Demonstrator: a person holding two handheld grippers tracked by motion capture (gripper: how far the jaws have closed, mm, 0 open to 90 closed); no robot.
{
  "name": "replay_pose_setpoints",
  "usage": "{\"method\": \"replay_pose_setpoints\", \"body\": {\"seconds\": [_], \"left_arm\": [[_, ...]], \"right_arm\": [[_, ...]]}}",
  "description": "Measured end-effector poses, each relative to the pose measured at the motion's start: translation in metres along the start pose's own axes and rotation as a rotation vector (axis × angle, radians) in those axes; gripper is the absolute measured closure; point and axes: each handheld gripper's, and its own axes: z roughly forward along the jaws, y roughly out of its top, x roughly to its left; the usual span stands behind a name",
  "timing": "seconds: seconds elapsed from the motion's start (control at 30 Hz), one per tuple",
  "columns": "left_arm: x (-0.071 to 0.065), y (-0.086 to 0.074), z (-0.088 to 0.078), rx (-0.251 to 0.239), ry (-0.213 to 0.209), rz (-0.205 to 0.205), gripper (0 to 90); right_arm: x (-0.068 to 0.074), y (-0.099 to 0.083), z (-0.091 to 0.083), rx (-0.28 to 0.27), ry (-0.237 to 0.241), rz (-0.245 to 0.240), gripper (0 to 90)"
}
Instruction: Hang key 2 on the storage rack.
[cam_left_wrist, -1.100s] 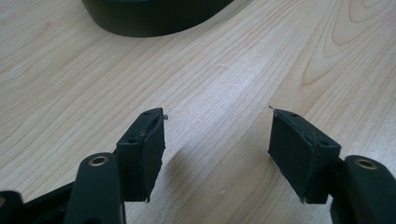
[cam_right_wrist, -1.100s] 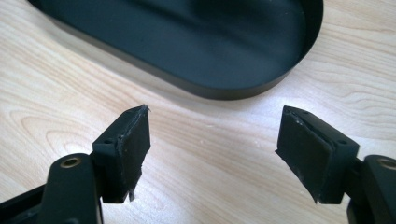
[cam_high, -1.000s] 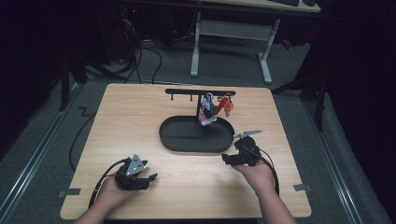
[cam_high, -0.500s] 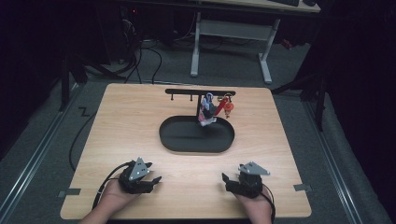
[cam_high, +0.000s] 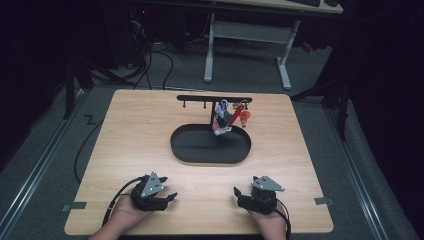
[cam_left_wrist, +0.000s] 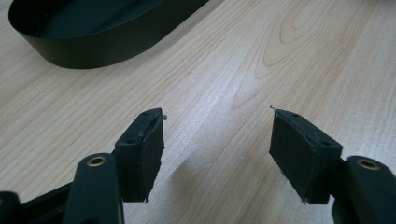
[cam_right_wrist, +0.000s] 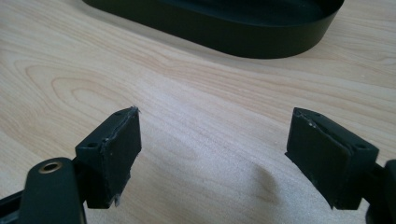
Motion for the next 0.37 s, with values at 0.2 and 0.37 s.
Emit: {"method": "replay_pose_setpoints", "body": {"seconds": [0.2,0.37], "left_arm": [[0.0021,-0.0006,-0.0032,-0.011,0.003,-0.005,35.2],[0.0028,-0.0011,-0.0038,-0.006,0.006,-0.006,35.1]], "right_arm": [[0.001,-0.0001,-0.0001,-0.002,-0.003,0.014,18.5],[-0.0003,-0.0008,0.0017,0.004,0.0,0.019,18.8]]}}
